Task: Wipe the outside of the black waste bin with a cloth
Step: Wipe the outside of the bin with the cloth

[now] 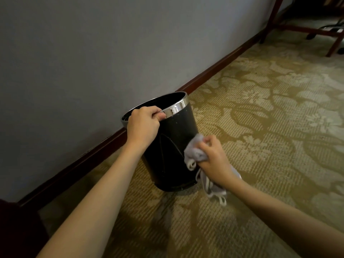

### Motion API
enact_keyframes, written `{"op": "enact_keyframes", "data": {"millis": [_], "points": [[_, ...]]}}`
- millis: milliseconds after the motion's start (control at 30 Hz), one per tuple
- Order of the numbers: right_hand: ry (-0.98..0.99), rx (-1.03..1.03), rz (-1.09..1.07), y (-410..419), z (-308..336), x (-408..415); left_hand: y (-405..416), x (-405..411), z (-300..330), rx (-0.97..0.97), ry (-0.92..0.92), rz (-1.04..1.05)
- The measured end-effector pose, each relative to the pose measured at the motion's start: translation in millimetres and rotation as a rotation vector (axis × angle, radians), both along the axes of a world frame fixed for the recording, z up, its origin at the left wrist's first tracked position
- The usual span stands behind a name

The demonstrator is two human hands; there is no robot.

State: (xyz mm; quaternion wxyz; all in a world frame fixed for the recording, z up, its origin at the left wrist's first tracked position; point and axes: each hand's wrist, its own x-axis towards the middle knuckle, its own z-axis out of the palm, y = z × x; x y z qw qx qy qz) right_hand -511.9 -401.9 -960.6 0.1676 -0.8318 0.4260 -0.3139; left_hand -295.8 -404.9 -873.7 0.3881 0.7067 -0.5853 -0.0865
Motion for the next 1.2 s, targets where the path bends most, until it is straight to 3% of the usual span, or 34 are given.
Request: {"op": "enact_keyframes", "data": {"millis": [133, 267, 400, 600, 767, 900, 1067, 1200], "points": [[-0.149, -0.137, -0.099, -34, 45, 21, 1, 2, 0, 0.016, -0.002, -0.011], [-0.241, -0.172, -0.239, -40, 46, 40, 3, 3, -1, 0.001, 0.005, -0.002], [-0.072, -0.228, -0.242, -14, 8, 39, 5, 8, -1, 0.016, 0.024, -0.014], [0.245, -0.178, 0.014, 26, -49, -5, 6, 10, -1, 0.027, 0.033, -0.023], [0.338, -0.076, 0.101, 25, -43, -22, 8, -8, -2, 0.025, -0.037, -0.041], [0.172, -0.068, -0.056, 9, -10, -7, 6, -10, 0, 0.031, -0.04, -0.023], [-0.095, -0.262, -0.194, -27, 41, 32, 7, -10, 0, 0.03, -0.036, 0.011], [-0.105, -0.319, -0.241, -8, 23, 45, 7, -4, -1, 0.02, -0.039, 0.023]]}}
